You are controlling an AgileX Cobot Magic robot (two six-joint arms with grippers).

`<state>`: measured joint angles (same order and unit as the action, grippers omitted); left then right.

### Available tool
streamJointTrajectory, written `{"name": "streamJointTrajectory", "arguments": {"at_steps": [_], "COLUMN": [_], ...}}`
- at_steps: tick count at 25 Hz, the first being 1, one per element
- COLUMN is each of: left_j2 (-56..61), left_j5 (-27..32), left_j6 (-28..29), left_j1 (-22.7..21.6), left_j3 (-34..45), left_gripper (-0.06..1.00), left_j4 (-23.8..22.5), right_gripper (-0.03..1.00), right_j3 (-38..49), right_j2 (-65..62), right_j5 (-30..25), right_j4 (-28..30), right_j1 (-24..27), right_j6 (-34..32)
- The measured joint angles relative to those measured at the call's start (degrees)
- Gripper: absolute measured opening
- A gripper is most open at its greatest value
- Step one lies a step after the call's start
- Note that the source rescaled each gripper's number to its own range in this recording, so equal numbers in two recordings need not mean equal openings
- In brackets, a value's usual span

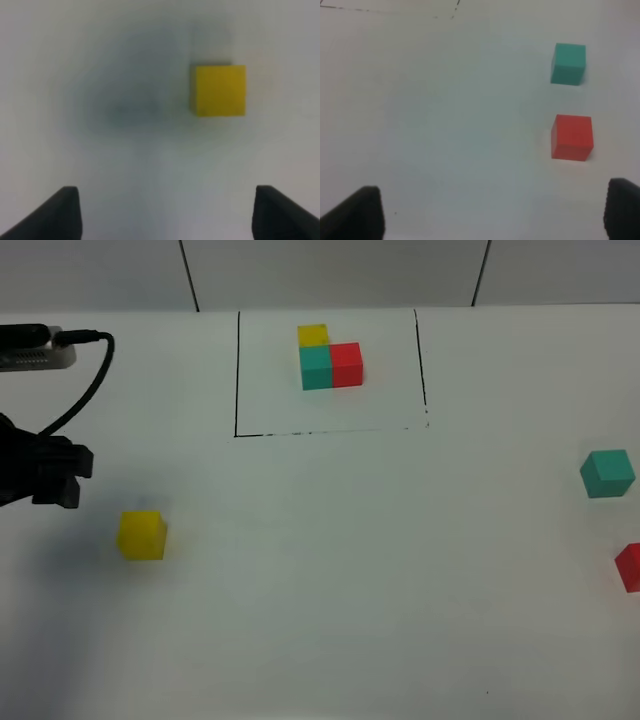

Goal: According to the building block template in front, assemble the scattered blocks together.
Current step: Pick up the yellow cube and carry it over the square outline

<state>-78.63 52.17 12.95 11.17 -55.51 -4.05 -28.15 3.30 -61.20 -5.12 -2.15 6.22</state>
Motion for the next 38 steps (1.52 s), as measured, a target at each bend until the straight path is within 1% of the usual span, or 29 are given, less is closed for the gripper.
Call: {"name": "streamJointTrajectory", "arguments": {"at_steps": [4, 6, 8, 9, 13, 14, 16, 24, 28, 34, 38], "left_j2": [-3.9, -5.7, -7.5, -8.5, -11.4, -12.0, -12.6, -15.4, -17.9, -21.3, -24.0], "left_j5": [-4.8, -6.3, -6.8, -6.9, -7.8, -8.1, -9.1, -11.2, -13.5, -16.3, -16.7], "left_j6": [1.2, 1.6, 2.1, 2.4, 2.6, 2.8, 3.0, 3.1, 3.1, 5.0, 5.4], "left_j1": [3.2, 4.4, 4.8, 4.8, 4.8, 4.8, 4.8, 4.8, 4.8, 4.8, 4.8], "left_j3": [-0.2, -0.2, -0.2, -0.3, -0.3, -0.3, -0.3, -0.3, -0.4, -0.4, -0.4], "left_gripper": [0.64, 0.64, 0.67, 0.7, 0.93, 0.96, 0.99, 1.0, 1.0, 1.0, 0.99], "left_j4": [1.0, 1.3, 1.2, 1.2, 1.2, 1.1, 1.1, 1.2, 1.3, 1.4, 2.3], "right_gripper": [0.77, 0.77, 0.77, 0.77, 0.77, 0.77, 0.77, 0.77, 0.77, 0.77, 0.77], "right_j3": [0.0, 0.0, 0.0, 0.0, 0.0, 0.0, 0.0, 0.0, 0.0, 0.0, 0.0], "right_j2": [0.0, 0.0, 0.0, 0.0, 0.0, 0.0, 0.0, 0.0, 0.0, 0.0, 0.0], "right_j5": [0.0, 0.0, 0.0, 0.0, 0.0, 0.0, 0.0, 0.0, 0.0, 0.0, 0.0], "right_j4": [0.0, 0.0, 0.0, 0.0, 0.0, 0.0, 0.0, 0.0, 0.0, 0.0, 0.0], "right_j1": [0.0, 0.0, 0.0, 0.0, 0.0, 0.0, 0.0, 0.0, 0.0, 0.0, 0.0], "right_j6": [0.0, 0.0, 0.0, 0.0, 0.0, 0.0, 0.0, 0.0, 0.0, 0.0, 0.0]}}
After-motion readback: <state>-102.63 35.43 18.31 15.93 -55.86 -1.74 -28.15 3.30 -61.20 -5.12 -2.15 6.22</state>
